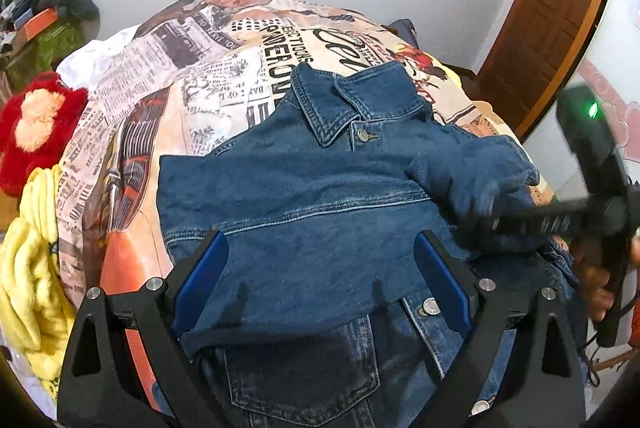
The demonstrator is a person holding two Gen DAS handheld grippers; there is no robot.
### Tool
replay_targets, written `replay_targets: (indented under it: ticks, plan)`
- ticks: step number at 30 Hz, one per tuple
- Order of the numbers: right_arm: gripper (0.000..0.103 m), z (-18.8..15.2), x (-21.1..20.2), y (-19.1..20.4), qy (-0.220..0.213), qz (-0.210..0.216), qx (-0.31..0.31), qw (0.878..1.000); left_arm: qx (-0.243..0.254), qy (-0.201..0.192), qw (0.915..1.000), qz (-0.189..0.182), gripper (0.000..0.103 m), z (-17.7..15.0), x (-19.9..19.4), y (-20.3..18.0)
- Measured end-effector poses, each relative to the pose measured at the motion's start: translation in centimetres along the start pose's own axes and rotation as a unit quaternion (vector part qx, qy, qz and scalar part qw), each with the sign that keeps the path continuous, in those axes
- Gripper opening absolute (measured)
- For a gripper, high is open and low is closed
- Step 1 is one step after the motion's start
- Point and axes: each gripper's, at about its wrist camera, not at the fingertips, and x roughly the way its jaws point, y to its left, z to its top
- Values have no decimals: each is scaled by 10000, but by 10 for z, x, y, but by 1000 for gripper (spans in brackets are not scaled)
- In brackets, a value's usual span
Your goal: Fold large clothes
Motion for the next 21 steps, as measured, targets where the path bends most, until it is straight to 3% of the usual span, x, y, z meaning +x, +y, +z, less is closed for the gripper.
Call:
replay_targets:
  ticks: [6, 11, 15, 21]
  plan:
    - [9, -18, 0, 10, 159, -348, -526, 9979, 101, 23, 9999, -39, 94, 0, -1, -12]
    - [10, -30, -25, 10, 211, -237, -768, 9965, 297, -34, 9995, -83, 94, 7, -4, -33]
    - [10, -34, -58, -2, -129, -196, -779, 9967, 550, -100, 9983, -141, 94, 18, -6, -59]
    - [10, -36, -118, -36, -1137, -708, -686, 9886, 1043, -182, 9941, -214, 94, 40, 1, -107]
